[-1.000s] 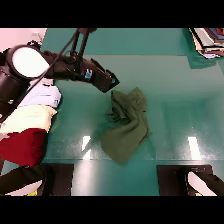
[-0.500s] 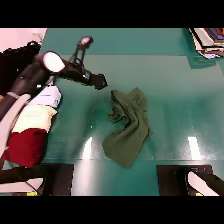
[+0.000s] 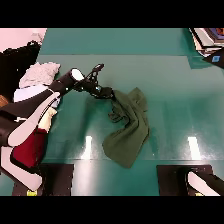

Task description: Fold the shirts.

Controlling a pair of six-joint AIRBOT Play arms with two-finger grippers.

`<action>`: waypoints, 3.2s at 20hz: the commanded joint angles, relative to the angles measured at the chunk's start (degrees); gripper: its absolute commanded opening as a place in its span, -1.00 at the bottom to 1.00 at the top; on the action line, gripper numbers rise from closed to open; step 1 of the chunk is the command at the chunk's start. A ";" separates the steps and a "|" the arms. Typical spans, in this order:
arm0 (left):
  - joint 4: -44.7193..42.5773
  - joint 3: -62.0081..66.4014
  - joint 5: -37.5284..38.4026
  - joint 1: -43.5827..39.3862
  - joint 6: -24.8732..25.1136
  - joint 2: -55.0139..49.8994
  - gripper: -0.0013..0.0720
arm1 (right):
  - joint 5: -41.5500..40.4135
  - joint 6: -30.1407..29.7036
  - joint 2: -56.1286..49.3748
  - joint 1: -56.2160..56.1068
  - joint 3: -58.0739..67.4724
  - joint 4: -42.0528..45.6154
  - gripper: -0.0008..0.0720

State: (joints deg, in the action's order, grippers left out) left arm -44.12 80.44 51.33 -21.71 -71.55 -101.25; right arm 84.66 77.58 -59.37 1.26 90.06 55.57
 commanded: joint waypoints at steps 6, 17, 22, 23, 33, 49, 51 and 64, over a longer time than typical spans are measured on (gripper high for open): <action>5.51 0.15 -8.26 0.55 2.99 -2.16 -0.88 | -6.36 0.13 4.31 0.04 -17.53 -0.02 -0.93; -20.11 10.58 3.96 14.25 2.97 14.60 -0.90 | -15.45 0.15 0.31 -10.47 -43.12 -2.45 0.34; -21.75 10.56 7.23 14.25 2.84 15.67 -0.90 | -22.25 -3.74 -13.73 -21.33 -43.82 -6.54 0.34; -21.75 10.56 7.26 14.25 2.51 15.67 -0.90 | -22.49 -4.17 -16.63 -22.88 -42.60 -6.58 0.34; -22.03 10.56 9.55 14.25 2.43 16.61 -0.90 | -22.29 -6.78 -31.08 -29.86 -27.76 -5.84 -0.94; -29.38 10.64 9.99 14.25 4.46 61.48 -0.90 | -5.64 -6.01 1.60 5.25 15.21 -5.88 -0.94; -25.68 10.86 11.82 14.25 4.07 63.56 -0.90 | -3.26 -5.88 2.69 7.54 19.28 -5.86 -0.94; -18.12 -16.11 15.63 14.25 0.92 39.08 -0.90 | 11.65 5.11 -24.09 -9.88 10.91 15.19 -0.94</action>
State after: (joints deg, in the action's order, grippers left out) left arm -62.24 70.91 75.29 -7.46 -70.48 -54.61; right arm 97.84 83.29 -76.34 -3.86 106.24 67.00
